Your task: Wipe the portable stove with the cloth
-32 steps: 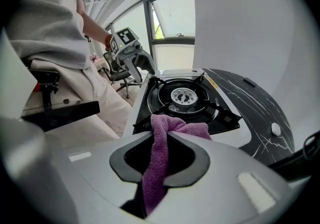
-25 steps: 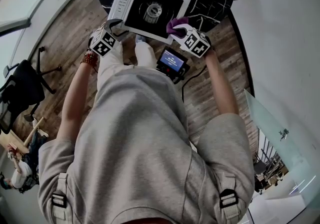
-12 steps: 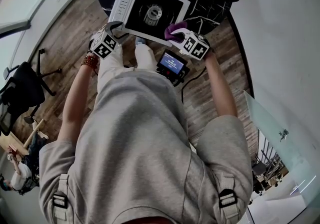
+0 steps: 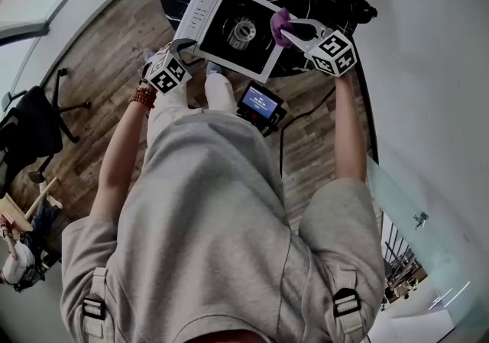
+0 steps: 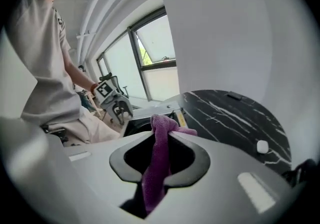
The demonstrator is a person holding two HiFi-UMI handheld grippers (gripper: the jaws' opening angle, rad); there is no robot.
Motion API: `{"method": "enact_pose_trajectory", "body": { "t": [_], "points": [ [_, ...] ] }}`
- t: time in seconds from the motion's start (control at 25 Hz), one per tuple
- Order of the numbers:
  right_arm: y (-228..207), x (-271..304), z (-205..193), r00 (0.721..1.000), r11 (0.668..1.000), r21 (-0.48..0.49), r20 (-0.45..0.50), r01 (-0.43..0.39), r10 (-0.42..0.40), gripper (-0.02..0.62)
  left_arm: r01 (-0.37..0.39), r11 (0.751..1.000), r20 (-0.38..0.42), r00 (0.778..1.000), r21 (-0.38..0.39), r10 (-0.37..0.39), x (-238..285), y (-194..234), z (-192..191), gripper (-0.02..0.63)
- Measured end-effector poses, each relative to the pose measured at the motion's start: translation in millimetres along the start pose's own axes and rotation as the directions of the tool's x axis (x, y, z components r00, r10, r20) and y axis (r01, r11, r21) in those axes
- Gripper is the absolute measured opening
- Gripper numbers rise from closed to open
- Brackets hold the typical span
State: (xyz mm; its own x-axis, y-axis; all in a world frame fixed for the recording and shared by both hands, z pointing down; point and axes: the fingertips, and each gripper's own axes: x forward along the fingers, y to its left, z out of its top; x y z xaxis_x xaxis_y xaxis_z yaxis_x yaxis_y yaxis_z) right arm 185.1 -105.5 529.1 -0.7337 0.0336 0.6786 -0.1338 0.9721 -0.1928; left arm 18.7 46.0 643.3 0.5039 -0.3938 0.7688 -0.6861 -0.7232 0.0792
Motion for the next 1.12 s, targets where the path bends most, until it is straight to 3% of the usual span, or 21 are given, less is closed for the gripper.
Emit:
{"method": "enact_pose_trajectory", "body": {
  "t": [0.12, 0.28, 0.48, 0.6, 0.76, 1.0, 1.12],
  "points": [
    [-38, 8, 5, 0.996, 0.996, -0.001, -0.035, 0.085, -0.085, 0.08, 0.015, 1.0, 0.005, 1.0, -0.003, -0.015, 0, -2, -1, 0.236],
    [-67, 32, -7, 0.981, 0.991, -0.061, -0.149, 0.118, -0.126, 0.08, 0.026, 1.0, 0.006, 1.0, -0.002, -0.026, 0, -2, 1, 0.239],
    [-72, 66, -30, 0.944, 0.991, -0.125, -0.317, 0.051, -0.089, 0.081, 0.031, 1.0, 0.007, 0.999, -0.002, -0.031, -1, -2, 0, 0.238],
    [-70, 83, -43, 0.912, 0.995, -0.104, -0.408, 0.004, -0.046, 0.08, 0.033, 0.999, 0.01, 0.999, -0.002, -0.033, -1, -2, 1, 0.239],
    [-69, 89, -43, 0.888, 0.995, -0.094, -0.459, -0.021, -0.025, 0.08, 0.029, 1.0, 0.015, 0.999, 0.001, -0.029, -1, -2, 0, 0.239],
    [-68, 98, -39, 0.887, 0.991, -0.131, -0.458, -0.005, -0.056, 0.081, 0.025, 1.0, 0.02, 0.999, 0.008, -0.025, 0, -2, 0, 0.242],
    [-68, 101, -39, 0.866, 0.99, -0.135, -0.499, -0.032, -0.04, 0.081, 0.023, 1.0, 0.018, 1.0, 0.008, -0.023, 0, -1, -1, 0.244]
  ]
}}
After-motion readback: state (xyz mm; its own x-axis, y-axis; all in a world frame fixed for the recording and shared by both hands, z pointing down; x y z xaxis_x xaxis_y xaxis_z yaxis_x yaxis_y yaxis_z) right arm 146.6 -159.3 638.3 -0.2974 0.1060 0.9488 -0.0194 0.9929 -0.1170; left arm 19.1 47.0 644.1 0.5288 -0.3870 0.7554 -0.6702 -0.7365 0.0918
